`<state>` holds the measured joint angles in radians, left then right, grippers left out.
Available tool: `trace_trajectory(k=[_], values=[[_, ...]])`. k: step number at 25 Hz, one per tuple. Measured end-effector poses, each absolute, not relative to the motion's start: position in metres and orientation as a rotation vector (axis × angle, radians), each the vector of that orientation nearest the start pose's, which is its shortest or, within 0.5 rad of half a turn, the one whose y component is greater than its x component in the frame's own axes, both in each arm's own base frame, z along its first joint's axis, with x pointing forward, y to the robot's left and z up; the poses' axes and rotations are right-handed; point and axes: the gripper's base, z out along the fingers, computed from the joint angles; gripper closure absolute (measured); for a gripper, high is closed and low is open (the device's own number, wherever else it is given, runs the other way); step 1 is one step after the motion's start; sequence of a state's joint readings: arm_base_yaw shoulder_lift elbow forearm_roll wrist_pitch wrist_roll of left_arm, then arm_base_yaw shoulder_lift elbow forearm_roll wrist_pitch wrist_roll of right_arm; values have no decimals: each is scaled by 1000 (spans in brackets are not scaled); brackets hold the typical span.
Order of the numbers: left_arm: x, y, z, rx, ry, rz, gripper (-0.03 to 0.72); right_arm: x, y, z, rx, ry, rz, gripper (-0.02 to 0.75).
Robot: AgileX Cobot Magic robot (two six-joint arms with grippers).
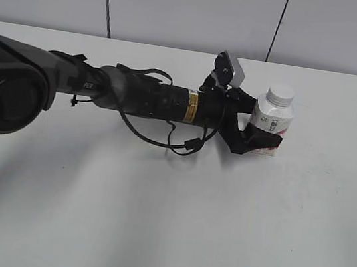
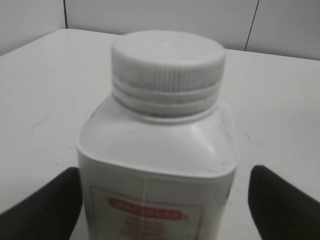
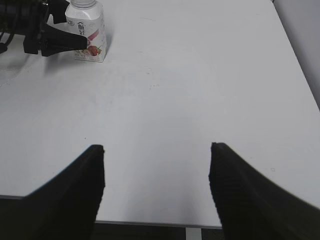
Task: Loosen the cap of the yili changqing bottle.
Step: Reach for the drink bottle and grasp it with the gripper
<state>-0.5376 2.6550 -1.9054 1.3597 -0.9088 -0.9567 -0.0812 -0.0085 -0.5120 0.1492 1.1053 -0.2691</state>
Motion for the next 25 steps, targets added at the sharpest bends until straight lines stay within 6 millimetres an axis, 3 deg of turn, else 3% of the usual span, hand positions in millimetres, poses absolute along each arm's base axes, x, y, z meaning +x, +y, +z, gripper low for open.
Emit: trace_trajectory(k=[9,17,25], values=[[418,-338,60,1288,1476,-1031,153,-9,13,278,-206,2049,-38,216],[418,-338,60,1290,1476,-1029,274,-9,13,278,-206,2049,-38,216],[416,-338,60,1319,1452,-1050,312,-9,13,278,-206,2049,-38,216]])
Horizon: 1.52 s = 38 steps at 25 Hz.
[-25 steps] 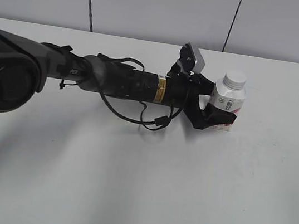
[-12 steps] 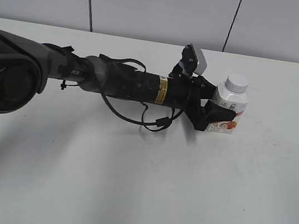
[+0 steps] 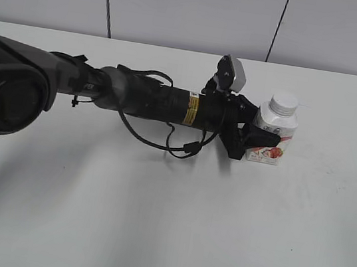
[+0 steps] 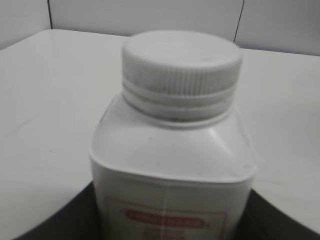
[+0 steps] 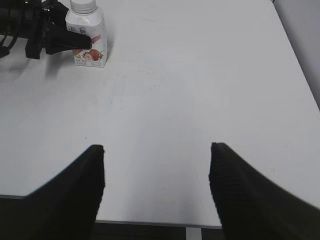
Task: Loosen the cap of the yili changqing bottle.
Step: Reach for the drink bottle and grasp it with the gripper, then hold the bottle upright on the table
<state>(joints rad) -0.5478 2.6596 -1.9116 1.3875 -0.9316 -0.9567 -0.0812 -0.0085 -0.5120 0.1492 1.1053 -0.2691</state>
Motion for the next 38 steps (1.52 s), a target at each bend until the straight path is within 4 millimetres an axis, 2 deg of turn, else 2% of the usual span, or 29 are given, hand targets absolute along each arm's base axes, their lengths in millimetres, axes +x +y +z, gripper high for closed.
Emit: trace_trajectory(k=[4,9,18,24,32,38], values=[[413,-331,63,1341,1431,-1085,312,-9,13,278,-206,2049,-38,216],[407,-309,71,1346,1456,-1067,323,-9,13,278,-206,2049,-38,216],[370,-243,92,1312,1477,-992,323,-9,13,278,-206,2049,-38,216],[346,-201,81,1248,1516,-1017,325,-9,13,278,-206,2049,-38,216],[336,-177,72,1320,1486,-1026,325,-9,13,278,-206,2049,-38,216],[336,-171,63,1325,1472,-1036,326,-9,13,278,-206,2049,-38,216]])
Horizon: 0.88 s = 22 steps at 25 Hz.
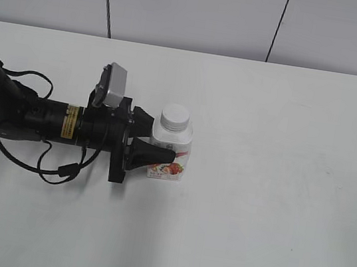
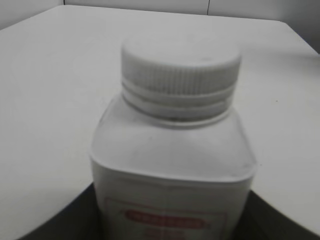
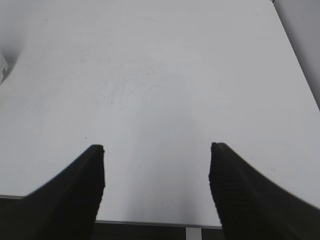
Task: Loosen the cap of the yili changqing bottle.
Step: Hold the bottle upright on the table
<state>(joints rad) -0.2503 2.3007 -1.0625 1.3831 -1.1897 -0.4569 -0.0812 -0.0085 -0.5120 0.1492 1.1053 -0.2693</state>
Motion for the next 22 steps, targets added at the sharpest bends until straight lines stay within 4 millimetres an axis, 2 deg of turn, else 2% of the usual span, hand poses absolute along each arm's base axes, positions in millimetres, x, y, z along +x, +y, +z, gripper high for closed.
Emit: trace_trajectory(k=[22], values=[[335,-172,61,1322,1463,-1050,329,-9,13,278,-206,2049,-38,216]])
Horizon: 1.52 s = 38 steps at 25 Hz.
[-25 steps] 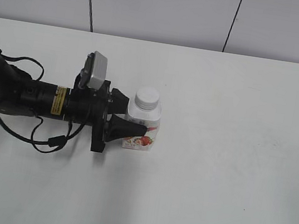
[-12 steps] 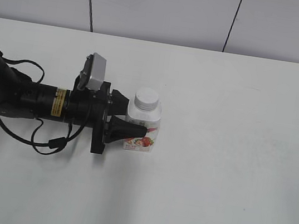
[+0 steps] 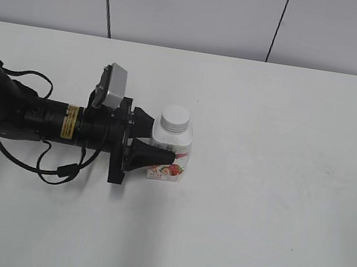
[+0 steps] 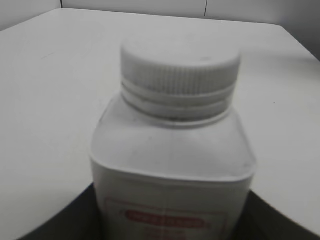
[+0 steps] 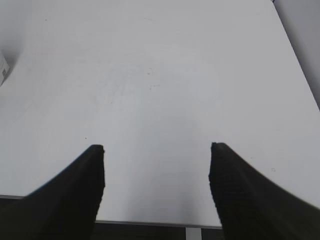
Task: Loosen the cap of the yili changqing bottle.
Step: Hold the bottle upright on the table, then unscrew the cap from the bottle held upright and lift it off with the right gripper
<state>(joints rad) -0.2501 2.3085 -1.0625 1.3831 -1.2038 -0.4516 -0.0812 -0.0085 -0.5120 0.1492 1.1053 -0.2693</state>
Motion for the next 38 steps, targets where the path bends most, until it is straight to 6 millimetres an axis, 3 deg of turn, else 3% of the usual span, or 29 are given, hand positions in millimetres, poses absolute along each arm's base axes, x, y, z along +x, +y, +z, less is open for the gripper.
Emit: trace_trajectory(k=[15,19,24,32,38], values=[[333,-171,64,1364,1449,-1046,330,-9,13,278,-201,2049,-33,216],[333,-171,64,1364,1449,-1046,330,-5,17,280,-160,2052,51,216],[333,-171,64,1364,1449,-1046,330,19,21,287,-123,2149,182,216],[333,-171,64,1363,1449,-1046,330,78,23,305,-38,2289,355,216],[333,-171,64,1362,1449,-1046,330,117,19,304,-3,2319,356,216]])
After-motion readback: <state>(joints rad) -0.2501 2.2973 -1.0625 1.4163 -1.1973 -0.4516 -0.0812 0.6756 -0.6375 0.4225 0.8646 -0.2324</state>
